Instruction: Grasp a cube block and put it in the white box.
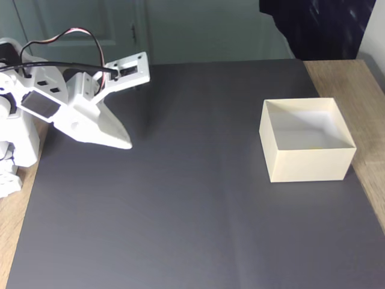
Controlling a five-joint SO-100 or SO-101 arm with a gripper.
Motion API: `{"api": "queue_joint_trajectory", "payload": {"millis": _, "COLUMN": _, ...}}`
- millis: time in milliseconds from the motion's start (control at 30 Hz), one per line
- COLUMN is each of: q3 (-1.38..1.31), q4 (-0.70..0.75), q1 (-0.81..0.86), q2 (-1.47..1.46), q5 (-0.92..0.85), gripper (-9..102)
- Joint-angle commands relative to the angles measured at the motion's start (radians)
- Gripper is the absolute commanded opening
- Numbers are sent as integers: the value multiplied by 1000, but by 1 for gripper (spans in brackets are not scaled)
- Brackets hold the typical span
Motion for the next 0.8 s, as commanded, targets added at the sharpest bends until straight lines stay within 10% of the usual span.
{"api": "queue_joint_trajectory", "payload": {"millis": 0, "q3": -5, "q4": 74, "q1": 2, "q2": 6, "q5": -23, "gripper": 0}}
{"api": "queue_joint_trajectory", "payload": {"millis": 767, "q3": -3, "q4": 311, "q1": 18, "q2": 6, "q5": -38, "gripper": 1}}
